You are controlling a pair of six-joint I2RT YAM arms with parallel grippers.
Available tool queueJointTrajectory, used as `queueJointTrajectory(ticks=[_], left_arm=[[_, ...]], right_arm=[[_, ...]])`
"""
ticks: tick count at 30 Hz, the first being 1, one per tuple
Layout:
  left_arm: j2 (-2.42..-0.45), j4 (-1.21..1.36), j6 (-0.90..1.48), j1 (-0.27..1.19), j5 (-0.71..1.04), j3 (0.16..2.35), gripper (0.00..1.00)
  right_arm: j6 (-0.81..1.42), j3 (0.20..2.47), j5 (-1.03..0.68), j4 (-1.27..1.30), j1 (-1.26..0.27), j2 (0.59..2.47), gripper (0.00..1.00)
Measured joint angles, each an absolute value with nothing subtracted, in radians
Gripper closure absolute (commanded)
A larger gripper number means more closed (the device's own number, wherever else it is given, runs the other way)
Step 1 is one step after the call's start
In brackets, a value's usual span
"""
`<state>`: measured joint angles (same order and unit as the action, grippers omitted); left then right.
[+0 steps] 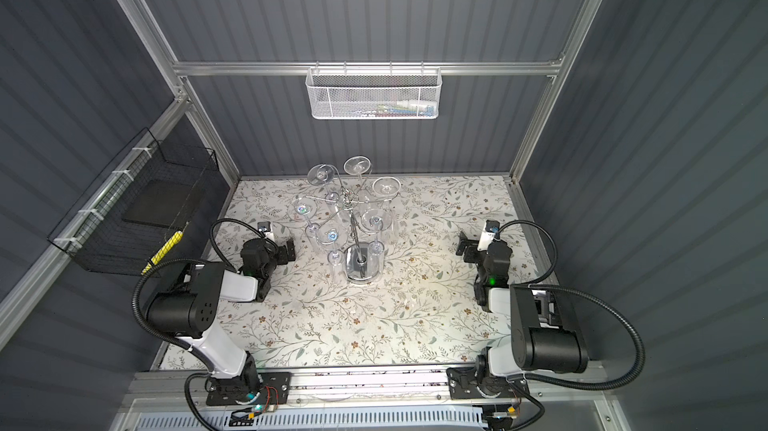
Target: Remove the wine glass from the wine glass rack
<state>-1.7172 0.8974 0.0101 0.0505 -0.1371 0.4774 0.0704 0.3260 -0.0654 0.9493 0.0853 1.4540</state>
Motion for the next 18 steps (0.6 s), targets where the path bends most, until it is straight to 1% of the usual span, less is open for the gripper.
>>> queueJointTrajectory(ticks=[12, 15, 18], left_arm=[[-1.707, 0.876, 0.012, 0.051, -0.155, 0.478, 0.0], [-1.605, 0.701, 0.02, 0.051, -0.18, 0.507, 0.0], [-1.425, 0.478, 0.038, 0.051, -0.176, 0.612, 0.0]], right_arm=[[0.07, 0.326, -0.065, 0.945, 0.085, 1.449, 0.01], [0.07, 0.334, -0.065, 0.826, 0.085, 1.354, 0.01], [0.082, 0.422, -0.076, 0.609, 0.085, 1.193, 0.01]])
